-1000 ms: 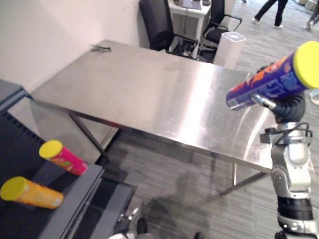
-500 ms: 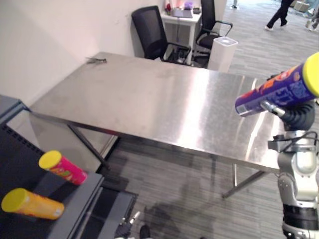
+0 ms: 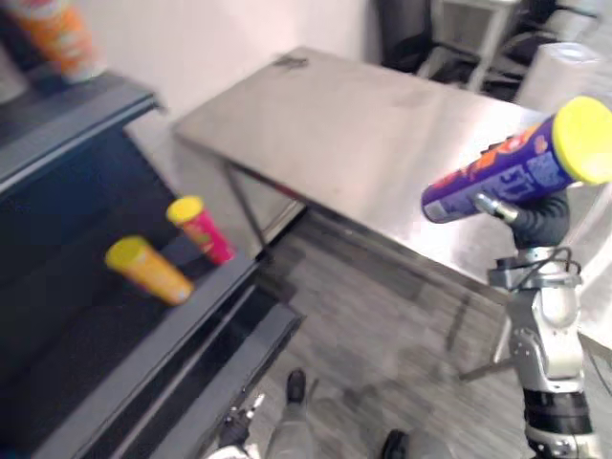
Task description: Put the gum and the chips on the shelf.
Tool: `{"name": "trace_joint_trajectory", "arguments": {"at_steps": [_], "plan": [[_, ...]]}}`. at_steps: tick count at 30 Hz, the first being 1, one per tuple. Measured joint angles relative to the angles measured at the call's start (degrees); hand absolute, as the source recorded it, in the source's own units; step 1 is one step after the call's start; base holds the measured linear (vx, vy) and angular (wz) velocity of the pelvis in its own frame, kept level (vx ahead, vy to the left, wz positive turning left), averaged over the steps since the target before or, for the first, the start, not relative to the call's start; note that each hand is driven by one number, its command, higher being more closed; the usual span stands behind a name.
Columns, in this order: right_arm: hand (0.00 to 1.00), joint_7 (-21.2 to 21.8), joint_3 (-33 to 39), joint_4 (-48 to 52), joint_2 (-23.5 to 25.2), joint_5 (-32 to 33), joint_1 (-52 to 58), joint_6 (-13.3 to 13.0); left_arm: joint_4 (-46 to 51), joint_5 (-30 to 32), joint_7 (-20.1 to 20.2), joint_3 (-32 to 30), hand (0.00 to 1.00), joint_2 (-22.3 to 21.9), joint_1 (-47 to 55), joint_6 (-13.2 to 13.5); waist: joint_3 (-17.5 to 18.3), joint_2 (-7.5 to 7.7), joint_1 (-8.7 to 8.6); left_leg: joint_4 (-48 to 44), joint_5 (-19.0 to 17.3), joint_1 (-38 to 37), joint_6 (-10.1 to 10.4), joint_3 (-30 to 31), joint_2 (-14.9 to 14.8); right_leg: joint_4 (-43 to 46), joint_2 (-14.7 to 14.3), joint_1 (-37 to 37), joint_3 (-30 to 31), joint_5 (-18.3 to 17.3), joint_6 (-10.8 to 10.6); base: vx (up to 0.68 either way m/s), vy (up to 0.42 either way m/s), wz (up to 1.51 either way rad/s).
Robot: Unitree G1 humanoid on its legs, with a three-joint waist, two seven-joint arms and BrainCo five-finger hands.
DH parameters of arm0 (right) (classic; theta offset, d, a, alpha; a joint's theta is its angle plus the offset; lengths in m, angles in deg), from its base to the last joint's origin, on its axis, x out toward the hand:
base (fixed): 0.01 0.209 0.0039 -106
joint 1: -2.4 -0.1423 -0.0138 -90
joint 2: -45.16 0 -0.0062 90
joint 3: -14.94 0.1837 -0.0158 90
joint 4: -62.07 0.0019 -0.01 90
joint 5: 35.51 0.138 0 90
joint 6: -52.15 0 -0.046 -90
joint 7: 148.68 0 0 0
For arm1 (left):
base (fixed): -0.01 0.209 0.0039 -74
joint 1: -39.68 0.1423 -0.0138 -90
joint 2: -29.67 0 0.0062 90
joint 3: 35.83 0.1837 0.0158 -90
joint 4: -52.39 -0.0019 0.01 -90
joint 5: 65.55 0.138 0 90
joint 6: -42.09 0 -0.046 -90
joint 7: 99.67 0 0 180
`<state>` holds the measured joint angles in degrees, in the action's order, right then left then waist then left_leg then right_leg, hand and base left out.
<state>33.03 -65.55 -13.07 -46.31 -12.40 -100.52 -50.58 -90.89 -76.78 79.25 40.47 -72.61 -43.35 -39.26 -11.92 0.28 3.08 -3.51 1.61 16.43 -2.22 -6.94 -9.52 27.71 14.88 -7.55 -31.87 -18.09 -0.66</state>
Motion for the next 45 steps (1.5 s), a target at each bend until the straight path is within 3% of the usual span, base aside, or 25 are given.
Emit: {"name": "trace_joint_trajectory", "arguments": {"at_steps": [2,5,8,9,10,12,14,18,21,30,35,38,39,40,41,42,44,45], "plan": [[1.00,-0.9,3.2,0.0,0.1,0.0,-0.2,-0.2,-0.4,0.1,-0.1,-0.1,0.00,0.4,0.3,0.0,-0.2,0.47,-0.64,-14.0,-0.1,0.9,-0.7,-9.4,-1.1,-0.6,2.5,2.5,-7.0,0.6,0.3,-0.13,-0.159,1.86],[1.00,-2.1,6.0,0.3,0.6,-0.1,1.5,-0.7,-1.4,0.1,-0.1,-0.2,0.00,0.3,1.8,-0.1,0.4,-0.55,-1.53,-21.1,-5.6,-4.6,2.8,-13.1,-4.0,-1.5,3.8,4.7,-15.1,1.1,0.4,-0.09,-0.072,1.50],[1.00,-2.6,8.6,0.4,1.1,-0.1,3.9,-0.6,-1.7,0.1,0.3,-0.3,0.00,0.0,1.7,-0.4,0.6,-0.98,-1.69,-17.9,-7.6,-10.1,5.7,-12.8,-5.6,-1.5,5.5,5.1,-21.6,1.9,-0.6,-0.10,0.037,1.28],[1.00,-2.6,9.3,0.3,1.3,-0.1,4.3,-0.5,-1.8,0.1,0.3,-0.4,0.00,-0.1,1.7,-0.4,1.2,-1.94,-1.69,-14.2,-7.4,-11.9,7.5,-12.7,-5.7,-1.3,5.8,5.1,-23.3,2.2,-1.0,-0.10,0.174,1.24],[1.00,-2.5,9.5,0.3,2.1,-0.1,4.3,-0.4,-2.6,0.1,0.4,-0.5,0.00,0.0,1.4,-0.4,1.2,-1.97,-1.64,-8.1,-7.3,-12.9,8.5,-12.7,-4.8,-0.6,6.7,5.1,-25.6,3.1,-1.3,-0.08,0.186,1.06],[1.00,-2.5,9.9,0.4,3.0,-0.2,4.4,-0.4,-3.3,0.2,0.5,-0.8,0.00,0.1,1.1,-0.4,1.2,-1.06,-1.62,-4.9,-6.3,-12.7,9.8,-12.1,-2.8,-0.5,8.2,5.0,-25.9,4.4,-2.2,-0.08,0.256,1.01],[1.00,-2.3,9.7,0.4,3.1,-0.6,4.0,-0.3,-3.5,0.4,0.9,-1.8,0.00,0.2,1.8,-0.5,1.2,-0.35,-0.51,-4.4,-5.8,-12.3,9.3,-11.1,-0.8,-1.0,9.7,5.3,-25.8,6.0,-2.8,-0.04,0.235,0.56],[1.00,-3.3,9.7,0.8,5.8,-0.8,4.2,-0.4,-3.9,1.4,0.7,-2.5,0.00,2.0,2.8,-0.5,0.7,0.55,-0.47,-5.5,-6.1,-10.2,7.3,-10.4,1.3,-3.9,10.3,5.3,-25.6,9.8,-3.5,-0.03,0.168,0.17],[1.00,-4.7,9.3,0.5,6.4,-3.0,4.2,-0.3,-3.9,3.0,0.0,-3.7,0.00,3.0,2.2,-0.5,-0.1,1.59,0.32,-6.5,-6.7,-9.4,6.4,-11.2,1.4,-6.0,9.6,4.7,-24.3,11.6,-3.5,-0.07,0.127,-0.12],[1.00,-4.7,6.4,-0.6,6.5,-3.1,4.0,-0.3,-3.8,3.5,-0.4,-7.0,0.00,2.8,2.3,-0.5,-0.3,1.89,1.20,-2.9,-4.7,-9.1,6.0,-11.4,1.8,-10.0,7.4,3.7,-22.6,13.7,-3.8,-0.03,0.071,-0.02],[1.00,-4.3,-0.3,-4.4,6.6,-5.1,3.0,0.2,-3.7,2.9,-0.4,-7.0,0.00,2.2,2.3,-0.4,-0.6,2.47,2.69,-7.2,-7.0,-7.1,5.9,-11.2,0.7,-11.1,6.7,3.9,-22.0,14.5,-3.7,0.04,0.059,0.01],[1.00,-2.7,-4.7,-4.5,6.8,-5.3,3.1,0.8,-3.7,2.9,-0.4,-6.9,0.00,2.1,2.3,-0.5,-1.0,2.76,3.60,-10.2,-10.2,-6.9,5.0,-10.8,0.7,-6.8,9.1,3.7,-19.8,15.4,-3.1,0.02,0.113,0.11],[1.00,-2.3,-6.0,-4.6,6.8,-5.4,3.1,0.8,-3.7,2.9,-0.4,-6.9,0.00,2.2,2.3,-0.5,-1.4,2.44,3.48,-10.8,-11.4,-7.8,4.1,-9.8,1.4,-2.1,10.9,3.0,-16.3,16.9,-0.9,0.06,0.202,0.39],[1.00,-2.2,-6.9,-4.6,6.8,-5.7,3.2,0.8,-3.6,2.7,-0.5,-6.5,0.00,2.3,2.4,-0.4,-1.5,2.17,3.45,-10.7,-11.8,-8.9,3.3,-8.6,2.4,3.9,12.3,0.1,-8.0,20.2,4.5,0.07,0.234,0.41],[1.00,-2.1,-7.3,-4.6,6.8,-5.7,3.2,0.8,-3.4,2.6,-0.6,-5.9,0.00,2.5,2.6,-0.4,-1.6,1.91,3.16,-10.8,-12.1,-9.7,2.8,-7.5,2.5,7.0,11.9,-2.7,-2.0,20.6,5.9,0.10,0.185,0.55],[1.00,-1.7,-7.7,-4.7,7.3,-5.8,3.6,0.7,-3.1,2.5,-0.9,-5.0,0.00,3.1,2.2,-0.4,-2.0,1.41,2.77,-10.9,-12.4,-9.7,2.3,-5.2,2.4,8.4,8.0,-5.5,8.8,16.5,1.5,0.09,0.084,0.62],[1.00,-1.2,-8.6,-4.6,7.4,-5.8,4.1,0.7,-3.0,2.4,-1.4,-4.5,0.00,4.1,1.5,-0.4,-2.1,1.89,1.88,-9.8,-12.0,-10.2,1.7,-1.6,3.5,4.6,2.1,-6.7,16.9,11.4,-0.1,0.12,0.038,1.01],[1.00,-1.2,-8.9,-4.6,7.6,-5.7,4.3,0.7,-3.1,2.4,-1.5,-4.5,0.00,4.2,1.3,-0.4,-2.3,2.27,1.87,-8.7,-11.5,-11.5,1.9,-0.3,5.0,0.9,1.1,-7.1,17.6,11.4,-0.6,0.14,0.024,1.00]]}}
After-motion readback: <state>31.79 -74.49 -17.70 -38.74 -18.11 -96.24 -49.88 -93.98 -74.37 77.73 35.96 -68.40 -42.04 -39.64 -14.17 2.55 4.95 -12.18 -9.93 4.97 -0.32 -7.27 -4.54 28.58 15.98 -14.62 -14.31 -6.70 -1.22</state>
